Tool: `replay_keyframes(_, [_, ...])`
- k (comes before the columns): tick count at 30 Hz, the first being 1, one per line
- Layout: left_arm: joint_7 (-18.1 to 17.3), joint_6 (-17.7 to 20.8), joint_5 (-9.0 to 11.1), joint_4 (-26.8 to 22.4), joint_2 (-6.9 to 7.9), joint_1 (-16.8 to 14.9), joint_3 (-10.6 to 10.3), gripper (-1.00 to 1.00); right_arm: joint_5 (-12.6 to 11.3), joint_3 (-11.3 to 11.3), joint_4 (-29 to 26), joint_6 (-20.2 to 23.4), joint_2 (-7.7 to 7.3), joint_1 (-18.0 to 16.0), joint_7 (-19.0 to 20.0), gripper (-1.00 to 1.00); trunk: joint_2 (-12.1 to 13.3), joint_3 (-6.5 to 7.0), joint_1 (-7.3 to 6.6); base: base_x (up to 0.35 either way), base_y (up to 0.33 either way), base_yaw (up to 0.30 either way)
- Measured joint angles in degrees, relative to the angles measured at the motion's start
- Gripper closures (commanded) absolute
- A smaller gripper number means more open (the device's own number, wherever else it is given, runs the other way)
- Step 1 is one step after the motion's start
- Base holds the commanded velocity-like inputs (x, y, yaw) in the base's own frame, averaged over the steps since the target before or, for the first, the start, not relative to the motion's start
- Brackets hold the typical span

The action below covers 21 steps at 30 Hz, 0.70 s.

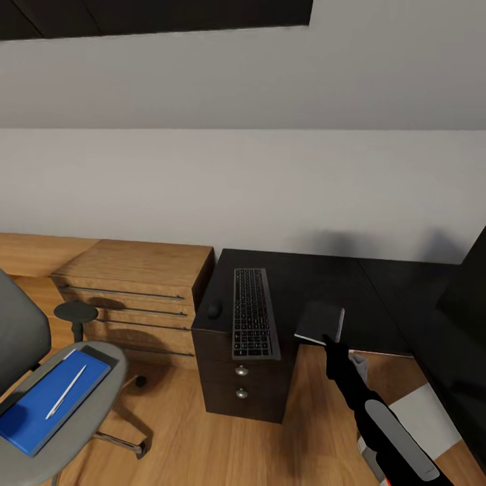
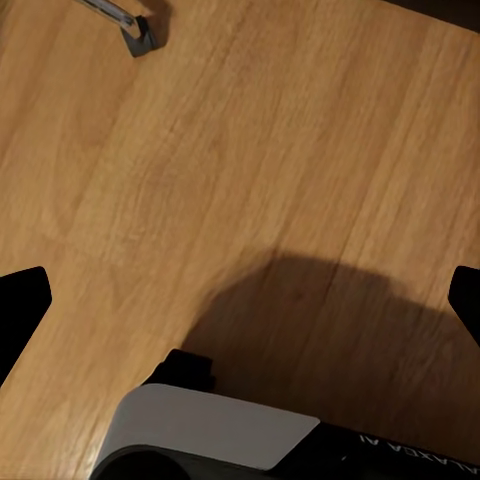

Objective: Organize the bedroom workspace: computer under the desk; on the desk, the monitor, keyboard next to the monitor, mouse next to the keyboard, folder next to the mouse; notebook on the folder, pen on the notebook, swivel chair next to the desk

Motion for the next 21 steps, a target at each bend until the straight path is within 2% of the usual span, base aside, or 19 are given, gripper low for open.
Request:
replay_keyframes(14, [-0.27, 0.14, 0.07, 1.22, 0.17, 0.00, 0.19, -1.00, 0.08, 0.00, 0.00, 0.07, -0.01, 0.00, -0.14, 1.00, 0.00, 0.00, 0.00, 0.052, 0.000, 0.000])
replay_keyframes(15, [-0.27, 0.14, 0.07, 1.22, 0.17, 0.00, 0.19, -1.00, 0.08, 0.00, 0.00, 0.08, -0.01, 0.00, -0.14, -1.00, 0.00, 0.00, 0.00, 0.002, 0.000, 0.000])
replay_keyframes(21, [-0.27, 0.15, 0.07, 1.22, 0.22, 0.00, 0.19, -1.00, -0.06, 0.00, 0.01, 0.08, -0.01, 0.00, 0.07, -1.00, 0.00, 0.00, 0.00, 0.000, 0.000, 0.000])
